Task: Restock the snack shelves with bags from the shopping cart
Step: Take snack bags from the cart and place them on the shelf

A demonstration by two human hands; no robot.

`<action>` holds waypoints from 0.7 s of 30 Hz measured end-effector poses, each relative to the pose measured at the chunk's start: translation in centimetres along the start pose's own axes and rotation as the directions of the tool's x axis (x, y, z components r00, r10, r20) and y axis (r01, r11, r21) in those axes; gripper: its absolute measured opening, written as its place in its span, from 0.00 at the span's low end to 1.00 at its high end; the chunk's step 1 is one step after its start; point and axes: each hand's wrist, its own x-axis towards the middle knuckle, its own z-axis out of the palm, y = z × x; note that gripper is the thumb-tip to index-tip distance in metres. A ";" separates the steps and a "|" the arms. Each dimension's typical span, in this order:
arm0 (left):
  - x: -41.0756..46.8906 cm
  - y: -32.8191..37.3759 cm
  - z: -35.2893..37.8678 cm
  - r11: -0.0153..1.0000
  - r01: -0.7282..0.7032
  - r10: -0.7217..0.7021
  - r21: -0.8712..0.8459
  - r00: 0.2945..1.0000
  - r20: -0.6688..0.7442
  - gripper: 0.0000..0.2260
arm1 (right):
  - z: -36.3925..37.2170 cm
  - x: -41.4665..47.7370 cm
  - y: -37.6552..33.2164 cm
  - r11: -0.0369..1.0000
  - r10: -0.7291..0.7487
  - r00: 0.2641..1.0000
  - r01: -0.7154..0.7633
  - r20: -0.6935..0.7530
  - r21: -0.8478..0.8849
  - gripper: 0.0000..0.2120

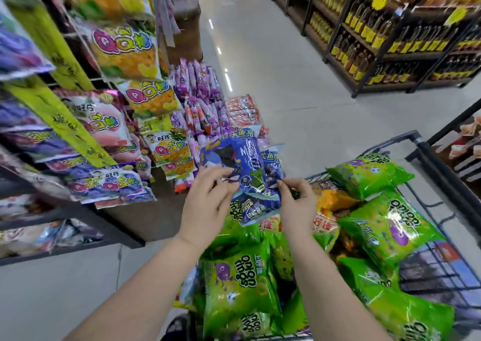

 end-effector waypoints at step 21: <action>-8.9 -4.8 -26.9 0.929 0.327 -0.360 -0.176 0.907 -0.217 0.10 | 18.7 -19.5 -10.8 0.922 -0.295 0.911 0.191 0.290 0.338 0.09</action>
